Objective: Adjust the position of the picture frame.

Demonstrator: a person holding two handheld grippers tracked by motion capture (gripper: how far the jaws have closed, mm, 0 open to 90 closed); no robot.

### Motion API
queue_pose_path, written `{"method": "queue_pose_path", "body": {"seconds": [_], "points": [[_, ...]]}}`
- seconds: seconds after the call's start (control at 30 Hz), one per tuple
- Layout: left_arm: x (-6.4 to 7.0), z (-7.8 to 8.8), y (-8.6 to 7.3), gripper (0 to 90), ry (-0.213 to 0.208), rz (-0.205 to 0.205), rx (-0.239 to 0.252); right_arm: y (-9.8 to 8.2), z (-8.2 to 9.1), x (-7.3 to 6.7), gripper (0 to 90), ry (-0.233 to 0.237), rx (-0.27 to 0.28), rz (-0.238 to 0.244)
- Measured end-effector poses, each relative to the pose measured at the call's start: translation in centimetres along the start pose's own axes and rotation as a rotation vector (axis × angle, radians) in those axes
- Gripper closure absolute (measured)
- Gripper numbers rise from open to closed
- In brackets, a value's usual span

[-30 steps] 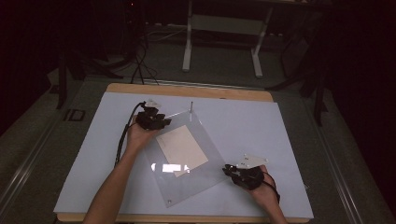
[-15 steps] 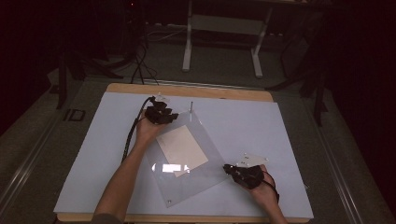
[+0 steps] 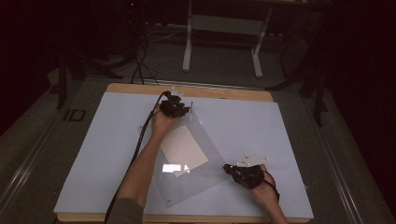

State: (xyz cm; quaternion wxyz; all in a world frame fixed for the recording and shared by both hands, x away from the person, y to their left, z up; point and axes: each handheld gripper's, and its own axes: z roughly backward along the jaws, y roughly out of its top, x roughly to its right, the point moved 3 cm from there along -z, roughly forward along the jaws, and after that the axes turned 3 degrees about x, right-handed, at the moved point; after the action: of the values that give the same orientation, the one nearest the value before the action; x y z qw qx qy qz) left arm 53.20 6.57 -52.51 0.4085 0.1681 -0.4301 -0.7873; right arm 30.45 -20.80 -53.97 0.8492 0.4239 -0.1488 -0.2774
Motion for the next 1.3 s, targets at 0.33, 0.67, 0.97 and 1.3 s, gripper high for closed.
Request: {"method": "queue_pose_path", "body": {"seconds": [0.33,0.67,0.97,1.3], "points": [[1.5,-2.6,0.9,69.1,0.019,-0.044,-0.045,0.0,0.0,0.0,84.4,0.004,-0.001,-0.002],[1.1,-4.1,-0.1,78.3,0.044,0.012,-0.069,-0.3,0.1,0.0,83.5,-0.004,0.0,-0.018],[1.0,-4.4,-0.1,79.1,0.063,0.035,-0.066,-0.9,-0.1,0.0,84.0,-0.005,-0.04,-0.028],[1.4,-4.3,0.0,84.9,0.096,-0.016,-0.085,-0.9,-0.2,0.0,84.7,-0.01,-0.034,-0.077]]}}
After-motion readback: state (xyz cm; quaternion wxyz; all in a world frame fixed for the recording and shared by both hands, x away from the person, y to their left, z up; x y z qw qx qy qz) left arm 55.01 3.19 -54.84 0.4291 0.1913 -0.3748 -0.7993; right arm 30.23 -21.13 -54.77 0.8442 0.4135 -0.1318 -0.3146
